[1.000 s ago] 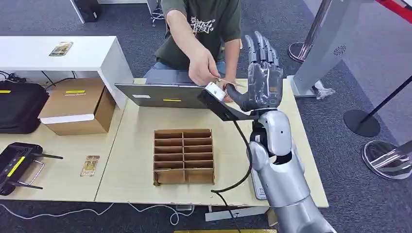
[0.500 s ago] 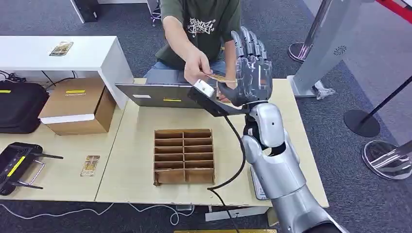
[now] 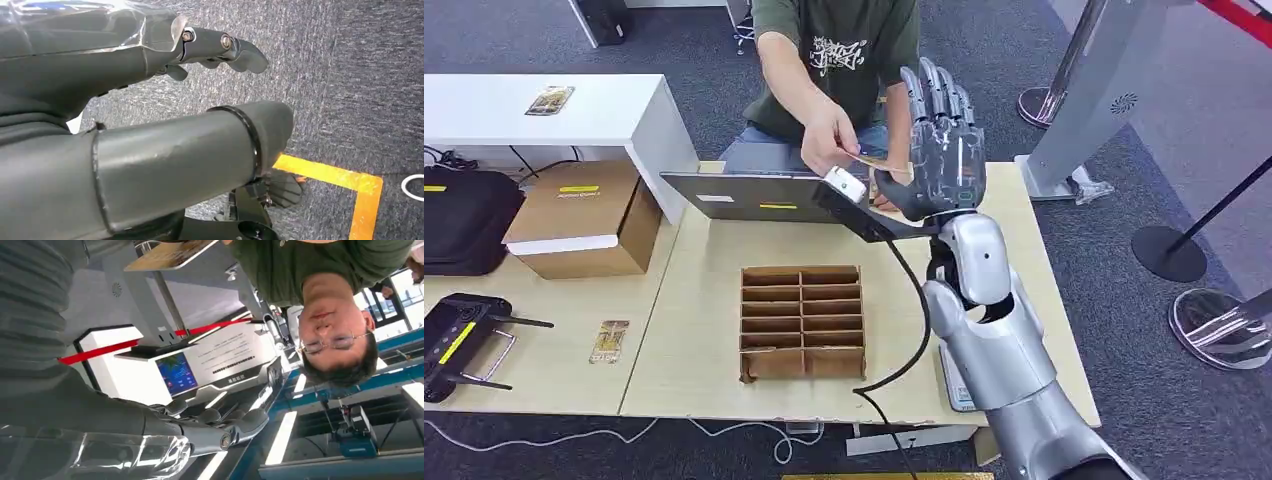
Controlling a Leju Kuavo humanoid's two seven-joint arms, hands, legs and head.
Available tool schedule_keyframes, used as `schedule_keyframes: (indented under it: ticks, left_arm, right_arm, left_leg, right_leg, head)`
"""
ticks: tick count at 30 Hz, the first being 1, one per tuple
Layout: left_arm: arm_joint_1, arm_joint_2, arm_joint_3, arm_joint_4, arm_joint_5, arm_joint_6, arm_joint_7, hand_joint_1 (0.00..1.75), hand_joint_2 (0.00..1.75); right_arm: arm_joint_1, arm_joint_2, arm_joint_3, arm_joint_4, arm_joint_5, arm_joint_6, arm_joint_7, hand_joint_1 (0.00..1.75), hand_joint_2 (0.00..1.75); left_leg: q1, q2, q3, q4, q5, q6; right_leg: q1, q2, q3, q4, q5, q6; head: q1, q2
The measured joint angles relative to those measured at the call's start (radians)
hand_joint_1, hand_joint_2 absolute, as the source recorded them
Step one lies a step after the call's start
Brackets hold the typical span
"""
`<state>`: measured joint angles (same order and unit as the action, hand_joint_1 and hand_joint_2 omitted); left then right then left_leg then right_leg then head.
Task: Pass the card to the sensor for recognition and then transmit it.
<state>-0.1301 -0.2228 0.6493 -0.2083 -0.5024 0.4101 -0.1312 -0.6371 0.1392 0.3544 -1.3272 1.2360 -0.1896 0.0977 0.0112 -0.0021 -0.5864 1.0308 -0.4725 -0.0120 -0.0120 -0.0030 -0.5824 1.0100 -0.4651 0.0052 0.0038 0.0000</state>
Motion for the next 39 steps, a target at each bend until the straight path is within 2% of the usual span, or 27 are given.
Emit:
schedule_keyframes:
  ticks: [1,2,3,10,17,20,25,29,34,37,38,39]
  left_arm:
    - [0.0,0.0,0.0,0.0,0.0,0.0,0.0,0.0,0.0]
    - [0.0,0.0,0.0,0.0,-0.001,0.0,0.0,0.0,0.0]
    - [0.0,0.0,0.0,0.0,-0.002,0.0,0.0,0.0,0.0]
    - [0.003,0.0,0.0,0.0,0.0,0.0,-0.006,0.0,0.0]
    - [0.003,-0.008,0.0,0.0,0.0,0.019,-0.02,0.0,0.0]
    - [0.004,-0.01,0.0,0.0,-0.002,0.006,-0.012,0.0,0.0]
    - [0.003,-0.006,0.0,0.0,-0.006,-0.004,-0.003,0.0,0.0]
    - [0.003,-0.007,0.0,0.0,0.001,0.002,-0.011,0.0,0.0]
    - [0.004,-0.017,0.0,0.0,0.002,0.021,-0.021,0.0,0.0]
    - [0.004,-0.021,0.0,0.0,0.003,0.021,-0.028,0.0,0.0]
    - [0.004,-0.021,0.0,0.0,0.005,0.022,-0.03,0.0,0.0]
    - [0.004,-0.023,0.0,0.0,0.008,0.023,-0.031,0.0,0.0]
  right_arm:
    - [0.0,-0.001,0.0,0.0,0.0,0.0,0.001,0.7,1.75]
    - [0.0,-0.002,0.001,0.0,0.0,0.001,0.001,1.45,1.75]
    - [0.0,-0.002,0.002,0.0,0.0,0.002,0.001,1.73,1.75]
    - [0.0,-0.009,0.008,-0.003,-0.001,0.004,0.003,1.75,1.75]
    - [0.0,-0.015,0.012,-0.003,-0.002,0.004,0.004,1.57,1.75]
    - [0.0,-0.018,0.015,-0.006,-0.002,0.004,0.005,1.54,1.75]
    - [0.0,-0.019,0.022,-0.006,0.0,0.005,0.007,1.57,1.75]
    - [0.0,-0.021,0.023,-0.007,0.0,0.005,0.01,1.54,1.75]
    - [0.0,-0.026,0.023,-0.008,0.0,0.006,0.01,1.71,1.75]
    - [0.0,-0.028,0.023,-0.008,-0.013,0.012,0.009,1.71,1.75]
    - [0.0,-0.028,0.023,-0.008,-0.029,0.019,0.007,1.75,1.75]
    - [0.0,-0.028,0.022,-0.009,-0.068,0.036,0.002,1.71,1.75]
  left_leg:
    - [0.0,0.0,0.0,0.0,0.0,0.0]
    - [0.0,0.0,0.0,0.0,0.0,0.0]
    - [0.0,0.0,0.0,0.0,0.0,0.0]
    - [0.0,0.0,0.0,0.0,0.0,0.0]
    - [0.0,0.0,0.0,0.0,0.0,0.0]
    - [0.0,0.0,0.0,0.0,0.0,0.0]
    - [0.0,0.0,0.0,0.0,0.0,0.0]
    - [0.0,0.0,0.0,0.0,0.0,0.0]
    - [0.0,0.0,0.0,0.0,0.0,0.0]
    - [0.0,0.0,0.0,0.0,0.0,0.0]
    - [0.0,0.0,0.0,0.0,0.0,0.0]
    - [0.0,0.0,0.0,0.0,0.0,0.0]
  right_leg:
    - [0.0,0.0,0.0,0.0,0.0,0.0]
    - [0.0,0.0,0.0,0.0,0.0,0.0]
    - [0.0,0.0,0.0,0.0,0.0,0.0]
    - [0.0,0.0,0.0,0.0,0.0,0.0]
    - [0.0,0.0,0.0,0.0,0.0,0.0]
    - [0.0,0.0,0.0,0.0,0.0,0.0]
    - [0.0,0.0,0.0,0.0,0.0,0.0]
    - [0.0,0.0,0.0,0.0,0.0,0.0]
    - [0.0,0.0,0.0,0.0,0.0,0.0]
    - [0.0,0.0,0.0,0.0,0.0,0.0]
    - [0.0,0.0,0.0,0.0,0.0,0.0]
    - [0.0,0.0,0.0,0.0,0.0,0.0]
  head:
    - [0.0,0.0]
    - [0.0,0.0]
    - [0.0,0.0]
    - [0.0,0.0]
    - [0.0,0.0]
    - [0.0,0.0]
    - [0.0,0.0]
    - [0.0,0.0]
    - [0.0,0.0]
    - [0.0,0.0]
    - [0.0,0.0]
    - [0.0,0.0]
